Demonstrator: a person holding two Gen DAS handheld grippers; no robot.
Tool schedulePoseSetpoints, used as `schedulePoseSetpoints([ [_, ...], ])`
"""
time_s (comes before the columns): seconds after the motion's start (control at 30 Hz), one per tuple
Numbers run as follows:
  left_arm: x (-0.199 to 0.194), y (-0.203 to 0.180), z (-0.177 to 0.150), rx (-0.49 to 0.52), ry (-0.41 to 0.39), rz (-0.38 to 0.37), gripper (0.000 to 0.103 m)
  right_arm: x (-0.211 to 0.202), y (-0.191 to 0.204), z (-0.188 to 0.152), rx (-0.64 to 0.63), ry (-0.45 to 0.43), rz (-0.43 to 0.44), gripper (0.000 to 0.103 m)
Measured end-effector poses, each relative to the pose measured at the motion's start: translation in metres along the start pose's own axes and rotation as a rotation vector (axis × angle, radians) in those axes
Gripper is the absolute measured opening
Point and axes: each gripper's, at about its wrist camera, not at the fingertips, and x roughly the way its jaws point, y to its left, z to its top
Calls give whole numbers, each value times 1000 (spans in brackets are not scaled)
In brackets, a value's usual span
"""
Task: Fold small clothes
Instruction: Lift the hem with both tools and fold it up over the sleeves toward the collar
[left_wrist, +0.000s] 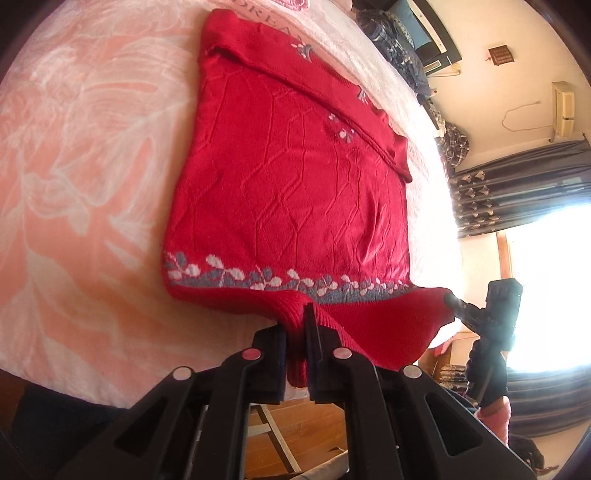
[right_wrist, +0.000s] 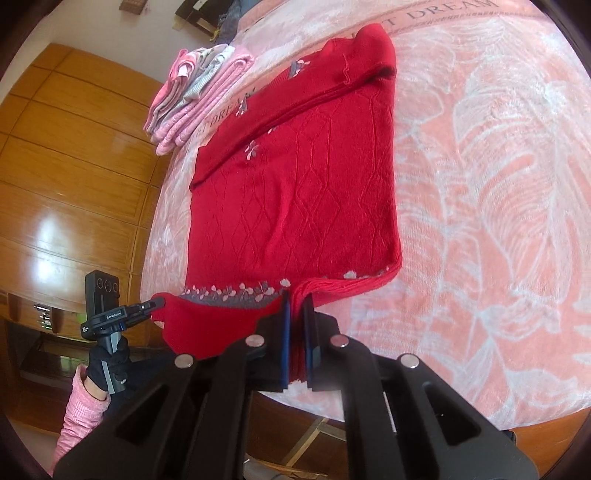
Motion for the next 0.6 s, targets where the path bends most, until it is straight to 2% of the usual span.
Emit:
schedulePoseSetpoints([
  [0.37, 5, -16, 75, -41, -102, 41, 8, 11, 5, 79, 57, -41, -74, 4],
  [0.6, 17, -18, 124, -75, -150, 79, 8, 36, -2, 128, 86, -37, -123, 4],
])
